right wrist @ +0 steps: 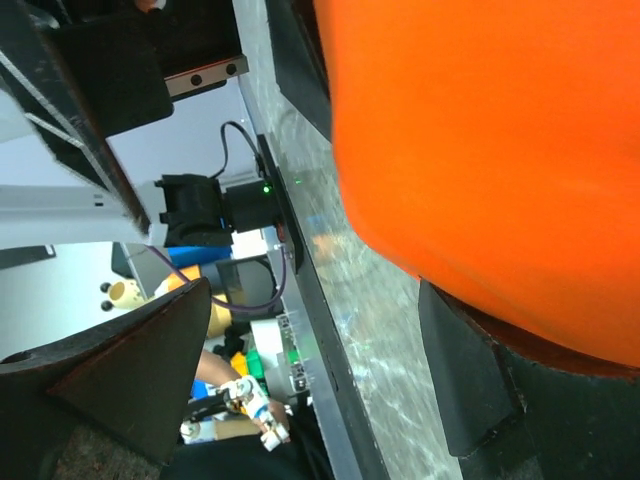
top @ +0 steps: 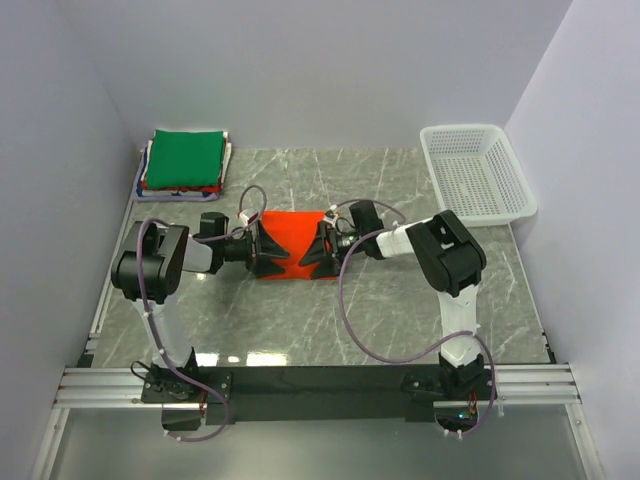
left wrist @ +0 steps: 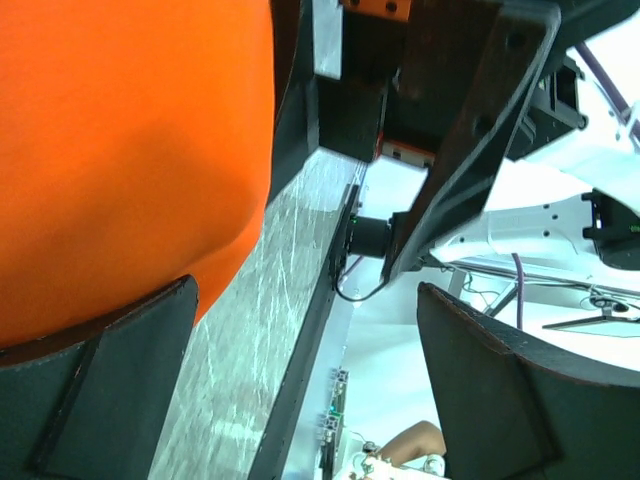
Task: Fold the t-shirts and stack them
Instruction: Fold the tshirt
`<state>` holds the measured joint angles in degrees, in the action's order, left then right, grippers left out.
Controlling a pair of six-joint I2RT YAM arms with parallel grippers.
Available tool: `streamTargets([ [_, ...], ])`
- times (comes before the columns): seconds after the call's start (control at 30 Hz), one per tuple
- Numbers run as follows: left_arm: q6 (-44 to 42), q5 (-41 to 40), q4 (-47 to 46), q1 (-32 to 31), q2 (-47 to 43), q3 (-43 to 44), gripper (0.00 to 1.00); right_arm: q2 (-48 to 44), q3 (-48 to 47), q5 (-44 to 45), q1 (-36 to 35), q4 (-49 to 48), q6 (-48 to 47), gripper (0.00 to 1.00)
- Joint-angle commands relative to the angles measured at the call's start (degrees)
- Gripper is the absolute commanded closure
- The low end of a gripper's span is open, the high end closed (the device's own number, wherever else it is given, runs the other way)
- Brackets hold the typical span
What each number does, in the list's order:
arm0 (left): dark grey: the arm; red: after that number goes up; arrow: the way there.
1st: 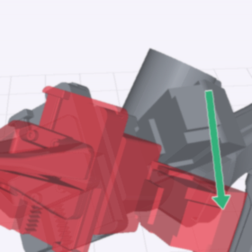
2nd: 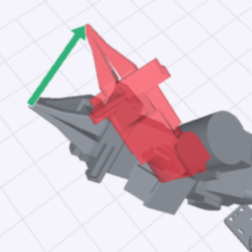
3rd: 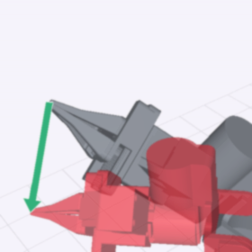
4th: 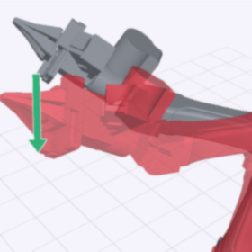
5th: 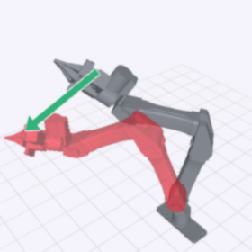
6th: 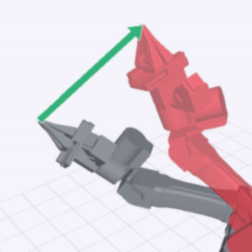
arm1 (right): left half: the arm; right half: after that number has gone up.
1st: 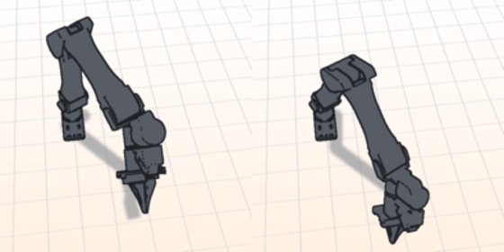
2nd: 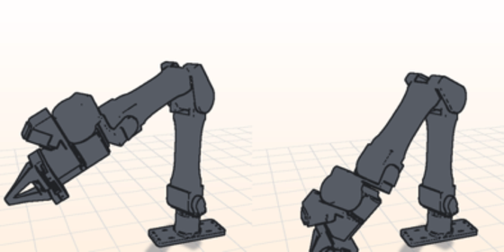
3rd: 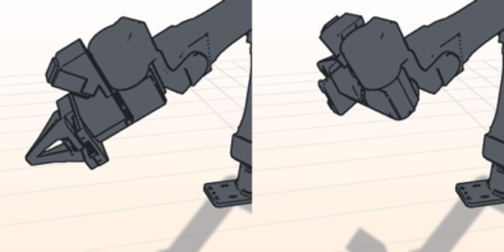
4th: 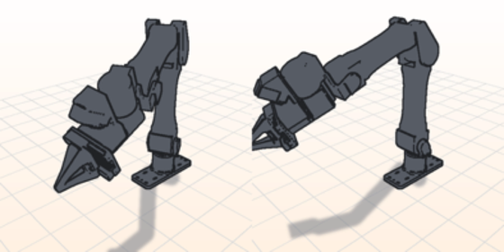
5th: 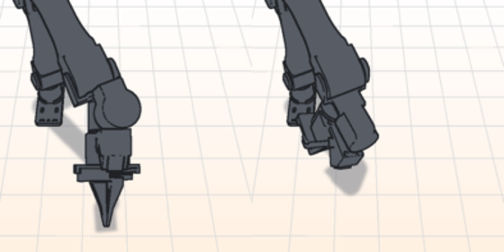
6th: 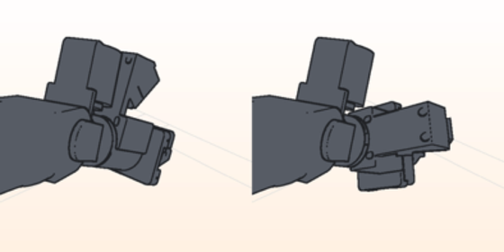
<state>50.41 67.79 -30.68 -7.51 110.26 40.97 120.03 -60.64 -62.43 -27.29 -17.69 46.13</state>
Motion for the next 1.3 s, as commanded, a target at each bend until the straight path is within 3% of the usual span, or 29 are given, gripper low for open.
streamTargets([
  [0.0, -6.1, -3.6, 5.4, 1.8, -1.2, -0.7, 0.01, 2.0, 1.4, 7.2, 4.5, 6.0, -4.8, 0.09],
  [0.2, -15.8, 1.1, 19.9, 3.9, -10.8, 0.6, 0.01, -1.9, 2.1, 5.0, 6.5, 13.5, -11.1, 0.11],
  [0.3, -25.7, 1.6, 33.5, 9.3, -16.8, 4.9, 0.01, -7.3, 1.2, 4.0, 6.5, 16.6, -14.0, 0.13],
  [0.43, -36.8, -2.4, 44.4, 15.5, -25.0, 12.0, 0.01, -15.6, -4.2, 8.8, 4.3, 28.4, -25.5, 0.17],
  [0.53, -38.4, -7.8, 45.4, 20.4, -30.7, 14.6, 0.01, -18.4, -9.7, 18.7, 0.9, 35.1, -35.1, 0.22],
  [0.8, -42.5, -27.2, 54.3, 27.9, -35.9, 24.2, 0.01, -15.2, -21.5, 47.5, -19.0, 43.0, -54.3, 0.38],
  [0.93, -45.5, -21.7, 59.9, 31.5, -32.6, 27.8, 0.01, -9.3, -26.9, 61.9, -26.2, 44.1, -60.7, 0.45],
  [1.27, -46.5, -21.6, 59.2, 32.0, -31.4, 22.0, 0.00, -1.8, -27.4, 70.7, -33.9, 41.0, -64.9, 0.55],
])
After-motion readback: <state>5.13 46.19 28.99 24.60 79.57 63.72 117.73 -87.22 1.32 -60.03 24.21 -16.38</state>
